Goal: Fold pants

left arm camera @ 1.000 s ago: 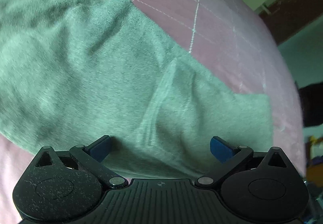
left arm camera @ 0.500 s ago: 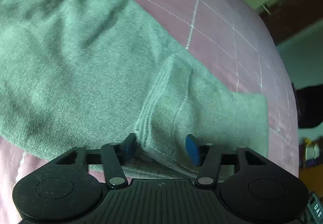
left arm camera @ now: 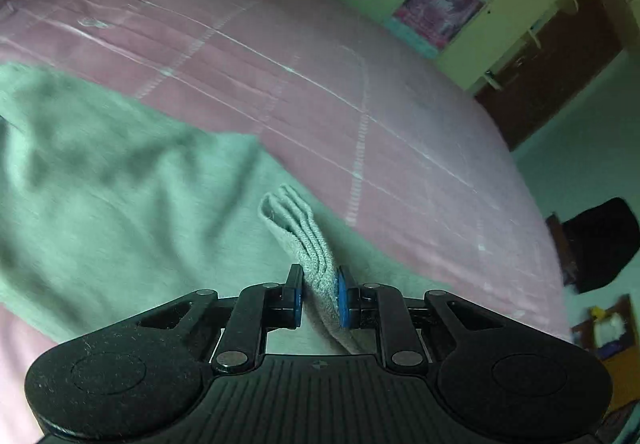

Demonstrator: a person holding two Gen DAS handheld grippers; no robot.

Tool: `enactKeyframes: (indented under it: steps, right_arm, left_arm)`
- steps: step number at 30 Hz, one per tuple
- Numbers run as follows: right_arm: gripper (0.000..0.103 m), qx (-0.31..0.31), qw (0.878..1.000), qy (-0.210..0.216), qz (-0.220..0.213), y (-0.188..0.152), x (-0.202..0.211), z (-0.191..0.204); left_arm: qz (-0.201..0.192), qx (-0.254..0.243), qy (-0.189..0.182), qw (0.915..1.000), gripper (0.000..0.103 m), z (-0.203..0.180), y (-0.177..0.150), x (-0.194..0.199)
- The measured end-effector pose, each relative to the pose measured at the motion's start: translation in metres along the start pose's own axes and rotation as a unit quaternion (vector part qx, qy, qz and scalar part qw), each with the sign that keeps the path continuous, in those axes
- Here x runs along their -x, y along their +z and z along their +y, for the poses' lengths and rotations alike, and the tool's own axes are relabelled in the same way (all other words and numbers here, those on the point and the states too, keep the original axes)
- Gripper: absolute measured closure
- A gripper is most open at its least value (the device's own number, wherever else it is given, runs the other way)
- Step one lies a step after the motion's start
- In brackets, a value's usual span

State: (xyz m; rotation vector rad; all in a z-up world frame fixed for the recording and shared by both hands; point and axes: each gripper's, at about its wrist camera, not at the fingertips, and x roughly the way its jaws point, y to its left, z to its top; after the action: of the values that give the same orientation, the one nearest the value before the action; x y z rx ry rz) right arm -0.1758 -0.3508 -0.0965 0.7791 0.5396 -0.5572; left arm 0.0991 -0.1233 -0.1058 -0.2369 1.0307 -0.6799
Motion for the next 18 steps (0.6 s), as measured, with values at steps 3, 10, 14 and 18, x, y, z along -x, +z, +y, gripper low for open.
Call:
enactKeyframes:
  steps: [3, 10, 14, 18]
  right_arm:
    - [0.063, 0.03, 0.999, -0.002, 0.019, -0.005, -0.016, 0.02]
    - [0.07, 0.149, 0.981, -0.076, 0.098, -0.039, -0.069, 0.052]
    - [0.07, 0.161, 0.979, -0.071, 0.107, -0.034, -0.064, 0.052]
    - [0.068, 0.131, 0.986, -0.051, 0.092, -0.018, -0.063, 0.057]
  left_arm:
    - [0.034, -0.024, 0.034, 0.9986, 0.085, 0.02, -0.013, -0.015]
    - [0.065, -0.031, 0.078, 0.9943, 0.072, 0.036, -0.035, -0.029]
    - [0.014, -0.06, 0.068, 0.9958, 0.072, 0.022, -0.02, -0.001]
    - [0.024, -0.078, 0.066, 0.9945, 0.042, 0.001, -0.007, -0.022]
